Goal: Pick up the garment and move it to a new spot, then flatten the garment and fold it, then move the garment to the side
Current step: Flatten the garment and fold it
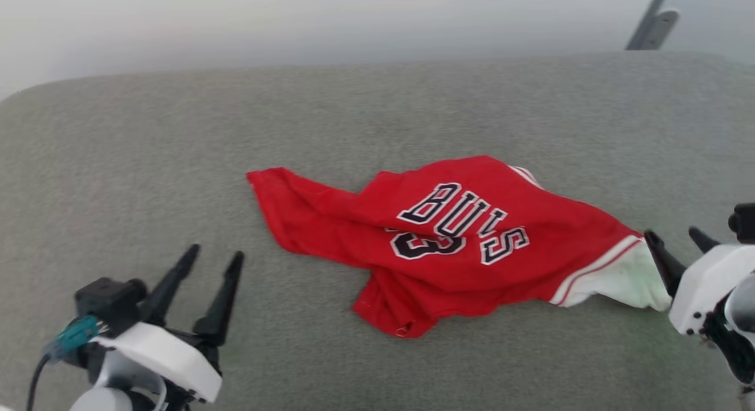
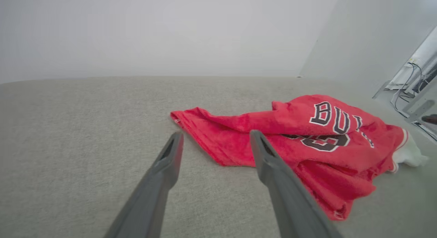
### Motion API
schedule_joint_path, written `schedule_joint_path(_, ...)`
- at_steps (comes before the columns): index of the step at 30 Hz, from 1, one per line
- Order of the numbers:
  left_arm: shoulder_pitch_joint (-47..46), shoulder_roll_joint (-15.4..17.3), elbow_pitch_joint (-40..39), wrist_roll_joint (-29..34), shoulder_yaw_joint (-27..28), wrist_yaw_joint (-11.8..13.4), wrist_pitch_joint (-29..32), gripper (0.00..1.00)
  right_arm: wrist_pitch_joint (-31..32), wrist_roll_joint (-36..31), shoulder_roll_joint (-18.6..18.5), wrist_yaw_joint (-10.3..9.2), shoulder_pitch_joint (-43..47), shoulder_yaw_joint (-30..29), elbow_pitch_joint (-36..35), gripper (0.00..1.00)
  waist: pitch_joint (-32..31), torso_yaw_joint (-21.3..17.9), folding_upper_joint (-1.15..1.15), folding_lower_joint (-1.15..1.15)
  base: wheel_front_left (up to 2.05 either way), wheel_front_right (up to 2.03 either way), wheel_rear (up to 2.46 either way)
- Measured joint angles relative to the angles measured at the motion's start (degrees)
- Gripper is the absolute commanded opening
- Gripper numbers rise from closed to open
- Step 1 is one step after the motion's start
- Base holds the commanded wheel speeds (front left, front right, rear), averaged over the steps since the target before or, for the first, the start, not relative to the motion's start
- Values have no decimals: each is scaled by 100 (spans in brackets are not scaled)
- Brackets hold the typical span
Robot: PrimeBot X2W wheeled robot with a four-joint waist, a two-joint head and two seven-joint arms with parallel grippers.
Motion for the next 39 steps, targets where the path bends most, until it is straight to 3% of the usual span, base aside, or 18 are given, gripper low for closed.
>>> schedule_joint_path(8, -106, 74, -162, -343, -561, 27, 1351, 100, -776, -344, 695, 0, 44, -143, -931, 100, -29, -565, 0, 0, 0, 0, 0)
schedule_joint_path(16, -350, -22, 30, -491, -937, 334, 2473, 100, -1709, -820, 1394, -1, 169, -101, -1322, 100, 13, -1097, 0, 0, 0, 0, 0)
schedule_joint_path(25, -872, -63, 628, -171, -1311, 632, 3229, 100, -1997, -877, 1679, -1, 274, 196, -1263, 100, 251, -1475, 0, 0, 0, 0, 0)
schedule_joint_path(32, -1369, -102, 1081, 309, -1658, 839, 3571, 100, -2107, -798, 1715, -1, 248, 307, -1155, 100, 437, -1555, 0, 0, 0, 0, 0)
schedule_joint_path(33, -1421, -130, 1151, 347, -1688, 839, 3601, 91, -2121, -779, 1715, -1, 230, 322, -1138, 100, 449, -1548, 0, 0, 0, 0, 0)
schedule_joint_path(34, -1471, -176, 1218, 337, -1688, 840, 3656, 20, -2153, -728, 1717, -1, 203, 335, -1115, 100, 457, -1536, 0, 0, 0, 0, 0)
schedule_joint_path(35, -1508, -188, 1258, 333, -1701, 840, 3696, 0, -2165, -728, 1723, -1, 175, 343, -1098, 100, 461, -1522, 0, 0, 0, 0, 0)
schedule_joint_path(39, -1598, -175, 1335, 236, -1722, 825, 3900, 0, -2232, -730, 1727, 0, 155, 307, -1032, 100, 437, -1439, 0, 0, 0, 0, 0)
